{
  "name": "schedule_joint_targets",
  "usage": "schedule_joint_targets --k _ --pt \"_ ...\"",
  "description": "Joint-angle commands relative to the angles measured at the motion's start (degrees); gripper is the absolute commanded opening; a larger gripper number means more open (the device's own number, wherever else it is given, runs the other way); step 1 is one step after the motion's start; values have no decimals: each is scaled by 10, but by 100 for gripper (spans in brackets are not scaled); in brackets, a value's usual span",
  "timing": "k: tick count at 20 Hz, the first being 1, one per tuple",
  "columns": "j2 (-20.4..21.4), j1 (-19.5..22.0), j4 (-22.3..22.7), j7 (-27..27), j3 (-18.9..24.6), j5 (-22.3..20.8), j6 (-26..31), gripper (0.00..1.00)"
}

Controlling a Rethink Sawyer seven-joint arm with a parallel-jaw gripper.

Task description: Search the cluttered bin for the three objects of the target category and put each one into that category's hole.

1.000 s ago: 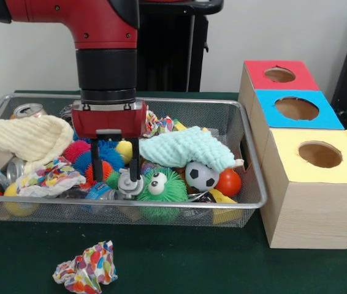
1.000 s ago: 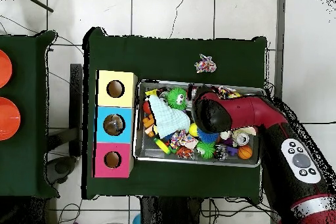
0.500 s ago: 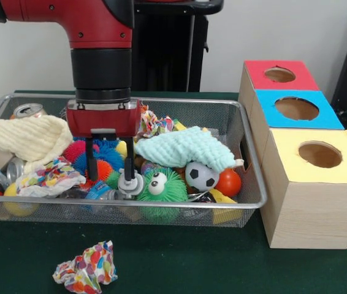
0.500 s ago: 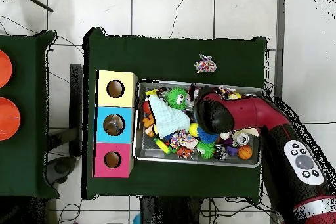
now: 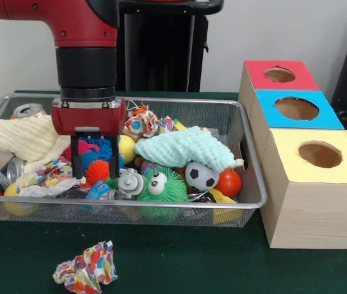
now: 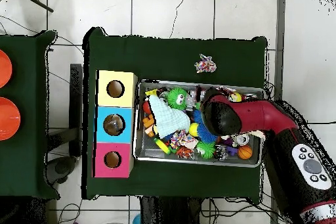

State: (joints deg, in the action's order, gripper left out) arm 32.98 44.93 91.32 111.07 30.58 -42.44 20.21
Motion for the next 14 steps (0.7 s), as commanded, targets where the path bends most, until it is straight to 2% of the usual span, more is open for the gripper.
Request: schedule_joint_targets --k 1,14 --pt "-15 -3 19 -74 10 -14 49 100" --pt "-10 -26 8 -63 -12 -30 49 100"
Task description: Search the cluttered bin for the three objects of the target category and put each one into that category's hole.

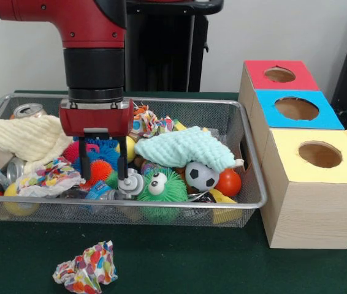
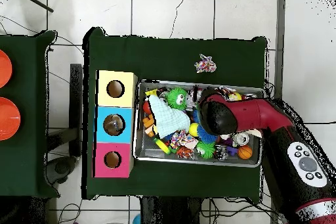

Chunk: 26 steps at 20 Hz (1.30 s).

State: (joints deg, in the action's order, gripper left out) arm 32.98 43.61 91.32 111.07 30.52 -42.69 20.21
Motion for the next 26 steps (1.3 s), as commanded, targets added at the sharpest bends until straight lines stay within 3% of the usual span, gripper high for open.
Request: schedule_joint_targets --k 1,20,26 --pt "-10 -16 8 -59 -14 -29 46 100" --pt "-24 23 22 -74 20 -5 41 100" --pt "-20 12 16 -74 10 -17 45 100"
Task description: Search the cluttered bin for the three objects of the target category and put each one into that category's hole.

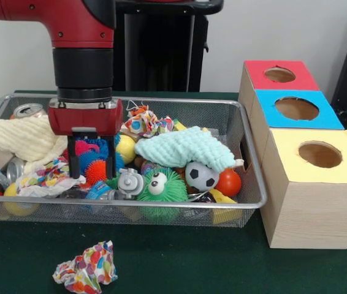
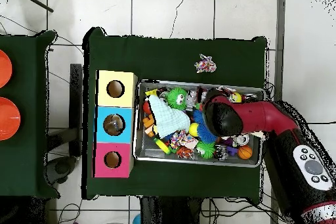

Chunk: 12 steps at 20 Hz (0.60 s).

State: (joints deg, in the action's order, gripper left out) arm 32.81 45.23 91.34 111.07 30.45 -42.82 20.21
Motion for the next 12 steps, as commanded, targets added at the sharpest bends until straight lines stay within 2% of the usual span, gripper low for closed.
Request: schedule_joint_targets --k 1,12 --pt "-17 -5 15 -72 9 -17 45 100" --pt "-17 -11 12 -71 5 -23 43 100"
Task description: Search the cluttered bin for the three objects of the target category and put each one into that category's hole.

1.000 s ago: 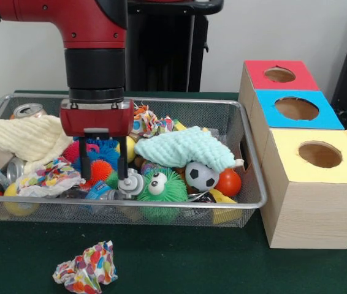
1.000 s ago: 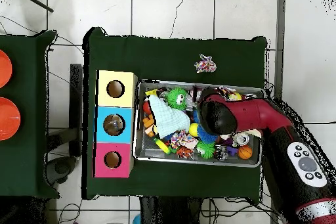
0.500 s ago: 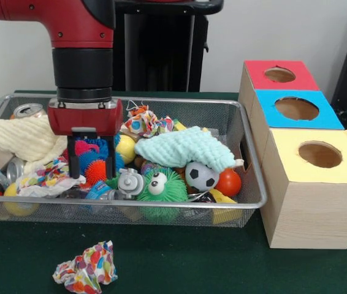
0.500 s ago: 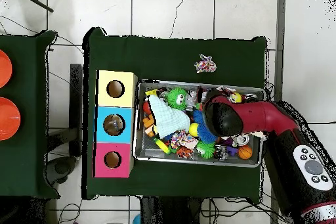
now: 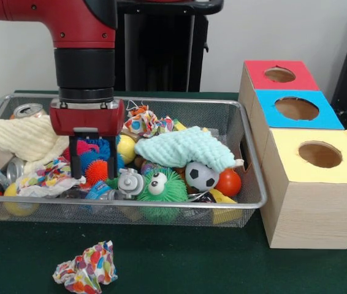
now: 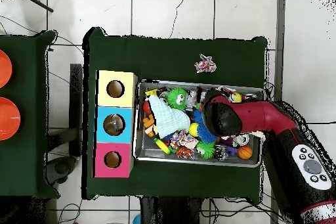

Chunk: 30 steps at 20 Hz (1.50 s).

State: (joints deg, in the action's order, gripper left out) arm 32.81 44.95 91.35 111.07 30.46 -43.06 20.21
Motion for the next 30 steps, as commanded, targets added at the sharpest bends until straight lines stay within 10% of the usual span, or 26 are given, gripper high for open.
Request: schedule_joint_targets --k 1,30 --pt "-17 -8 12 -69 4 -21 42 100" --pt "-23 -8 27 -41 -8 -46 -16 100"
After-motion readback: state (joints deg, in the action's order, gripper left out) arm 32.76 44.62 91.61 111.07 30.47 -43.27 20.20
